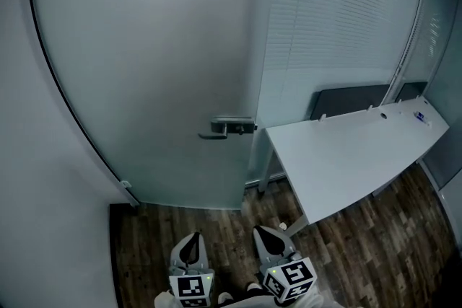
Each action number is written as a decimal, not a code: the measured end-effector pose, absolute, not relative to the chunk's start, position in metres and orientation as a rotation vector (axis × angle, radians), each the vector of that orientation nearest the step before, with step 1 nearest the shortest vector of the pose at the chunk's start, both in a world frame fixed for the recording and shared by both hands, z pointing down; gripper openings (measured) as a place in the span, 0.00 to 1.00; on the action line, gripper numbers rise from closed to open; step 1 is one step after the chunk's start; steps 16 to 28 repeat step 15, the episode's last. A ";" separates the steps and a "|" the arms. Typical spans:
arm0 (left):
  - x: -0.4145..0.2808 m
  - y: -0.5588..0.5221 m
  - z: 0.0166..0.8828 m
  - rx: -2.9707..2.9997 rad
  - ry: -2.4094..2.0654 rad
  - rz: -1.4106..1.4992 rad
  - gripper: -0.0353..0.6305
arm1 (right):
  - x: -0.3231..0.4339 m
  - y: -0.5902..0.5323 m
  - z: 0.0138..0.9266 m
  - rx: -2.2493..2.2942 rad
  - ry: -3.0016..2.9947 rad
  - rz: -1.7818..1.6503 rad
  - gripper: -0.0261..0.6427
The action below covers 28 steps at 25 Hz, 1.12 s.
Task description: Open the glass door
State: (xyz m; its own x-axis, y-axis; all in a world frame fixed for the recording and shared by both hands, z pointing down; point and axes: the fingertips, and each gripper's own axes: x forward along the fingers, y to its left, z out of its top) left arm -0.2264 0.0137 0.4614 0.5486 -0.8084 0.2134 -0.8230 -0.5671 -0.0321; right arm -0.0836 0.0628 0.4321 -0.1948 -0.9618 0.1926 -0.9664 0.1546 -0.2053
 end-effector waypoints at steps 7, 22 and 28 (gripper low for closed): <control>-0.203 0.050 0.433 2.738 -1.422 0.316 0.05 | -0.081 0.093 0.397 1.945 -2.433 0.432 0.04; -0.164 0.070 0.446 2.763 -1.416 0.324 0.05 | -0.047 0.112 0.431 1.974 -2.421 0.472 0.04; -0.164 0.070 0.446 2.763 -1.416 0.324 0.05 | -0.047 0.112 0.431 1.974 -2.421 0.472 0.04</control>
